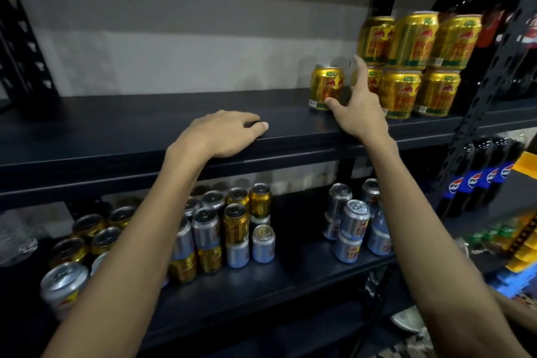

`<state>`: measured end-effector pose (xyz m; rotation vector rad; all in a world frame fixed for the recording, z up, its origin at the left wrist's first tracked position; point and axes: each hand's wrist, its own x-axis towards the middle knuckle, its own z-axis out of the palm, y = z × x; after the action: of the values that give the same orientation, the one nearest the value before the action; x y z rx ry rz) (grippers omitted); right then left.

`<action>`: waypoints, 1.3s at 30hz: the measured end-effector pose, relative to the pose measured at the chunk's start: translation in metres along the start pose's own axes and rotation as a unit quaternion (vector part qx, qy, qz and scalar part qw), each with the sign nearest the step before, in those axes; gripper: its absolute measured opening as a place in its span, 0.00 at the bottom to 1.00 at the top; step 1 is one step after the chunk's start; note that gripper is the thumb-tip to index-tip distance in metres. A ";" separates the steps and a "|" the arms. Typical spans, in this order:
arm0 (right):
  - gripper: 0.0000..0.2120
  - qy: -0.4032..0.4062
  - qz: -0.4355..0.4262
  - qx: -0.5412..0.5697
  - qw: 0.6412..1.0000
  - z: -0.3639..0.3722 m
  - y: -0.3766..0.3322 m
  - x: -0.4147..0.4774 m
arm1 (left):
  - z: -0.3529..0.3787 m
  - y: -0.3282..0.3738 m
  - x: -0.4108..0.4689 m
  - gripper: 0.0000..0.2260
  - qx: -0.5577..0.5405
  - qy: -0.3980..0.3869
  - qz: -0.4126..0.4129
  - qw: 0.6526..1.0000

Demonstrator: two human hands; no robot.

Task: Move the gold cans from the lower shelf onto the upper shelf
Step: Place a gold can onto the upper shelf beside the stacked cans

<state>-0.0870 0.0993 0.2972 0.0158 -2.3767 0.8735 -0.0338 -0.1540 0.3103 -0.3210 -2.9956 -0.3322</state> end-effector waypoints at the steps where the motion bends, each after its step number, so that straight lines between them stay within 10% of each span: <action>1: 0.41 0.036 0.009 -0.010 0.999 0.002 0.002 -0.006 | 0.001 0.000 -0.005 0.25 0.010 0.007 -0.004 1.000; 5: 0.28 0.135 -0.029 0.041 0.990 0.020 0.020 -0.036 | 0.012 -0.001 -0.020 0.23 0.068 0.134 0.006 0.989; 10: 0.18 0.221 -0.128 0.068 0.964 0.058 0.050 -0.080 | 0.067 -0.006 -0.038 0.17 0.107 0.433 0.065 0.892; 16: 0.23 0.207 -0.133 0.154 0.957 0.112 0.073 -0.136 | 0.147 -0.044 -0.045 0.18 0.082 0.539 0.196 0.815; 20: 0.22 0.120 -0.086 0.169 0.974 0.154 0.083 -0.167 | 0.197 -0.073 -0.055 0.16 0.073 0.504 0.232 0.829; 28: 0.34 -0.250 -0.002 0.139 0.958 0.204 0.095 -0.156 | 0.315 -0.117 -0.086 0.09 -0.040 0.206 0.124 0.970; 39: 0.40 -0.240 -0.012 0.157 0.958 0.239 0.105 -0.139 | 0.370 -0.144 -0.096 0.08 -0.104 0.123 -0.028 0.987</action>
<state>-0.1223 0.0142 0.0167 0.4274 -2.6327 1.3534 -0.0041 -0.2258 -0.0906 -0.1984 -2.7354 -0.6439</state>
